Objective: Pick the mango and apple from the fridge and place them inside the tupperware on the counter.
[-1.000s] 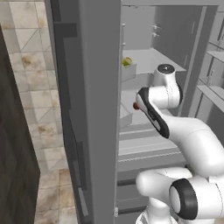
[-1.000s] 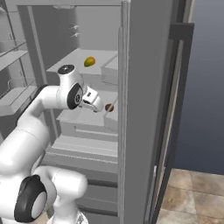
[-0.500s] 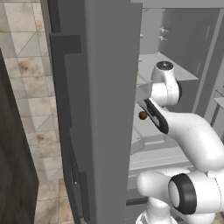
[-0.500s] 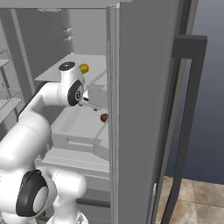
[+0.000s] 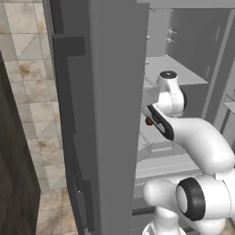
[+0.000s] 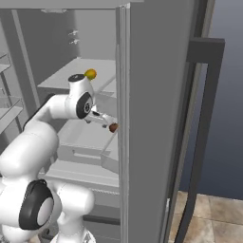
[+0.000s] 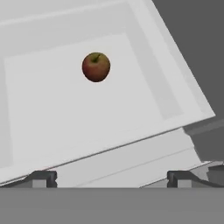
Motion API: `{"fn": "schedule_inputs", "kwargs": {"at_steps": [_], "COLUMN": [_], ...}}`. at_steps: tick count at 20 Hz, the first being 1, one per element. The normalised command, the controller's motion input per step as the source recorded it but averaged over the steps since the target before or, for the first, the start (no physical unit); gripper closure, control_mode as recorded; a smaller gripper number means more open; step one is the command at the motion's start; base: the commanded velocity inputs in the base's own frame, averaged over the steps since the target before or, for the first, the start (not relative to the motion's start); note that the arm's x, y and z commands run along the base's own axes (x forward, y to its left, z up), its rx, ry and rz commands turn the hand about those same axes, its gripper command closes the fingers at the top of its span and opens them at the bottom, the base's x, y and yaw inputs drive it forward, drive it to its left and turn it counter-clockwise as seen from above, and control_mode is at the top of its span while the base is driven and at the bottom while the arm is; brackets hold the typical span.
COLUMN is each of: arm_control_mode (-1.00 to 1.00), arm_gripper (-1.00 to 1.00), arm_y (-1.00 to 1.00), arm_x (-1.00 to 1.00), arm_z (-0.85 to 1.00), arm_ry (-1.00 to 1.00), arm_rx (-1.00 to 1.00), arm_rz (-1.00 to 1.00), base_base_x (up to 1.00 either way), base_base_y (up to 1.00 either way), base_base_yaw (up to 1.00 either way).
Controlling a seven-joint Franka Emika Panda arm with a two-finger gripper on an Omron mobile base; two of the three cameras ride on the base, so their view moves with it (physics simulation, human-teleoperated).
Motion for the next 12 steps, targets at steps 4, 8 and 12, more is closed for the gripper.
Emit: {"fn": "schedule_inputs", "kwargs": {"at_steps": [4,8,12], "arm_control_mode": [-1.00,-1.00,-1.00], "arm_gripper": [-1.00,-1.00,-1.00], "arm_y": [-0.01,-0.08,-0.12], "arm_x": [0.27,0.34,0.29], "arm_z": [-0.39,-0.29,-0.29], "arm_ry": [0.11,0.04,0.00], "arm_rx": [-0.01,0.00,0.00], "arm_rz": [0.00,0.00,0.00], "base_base_x": [0.00,0.00,0.00], "base_base_y": [0.00,0.00,0.00], "base_base_yaw": [0.00,0.00,0.00]}}
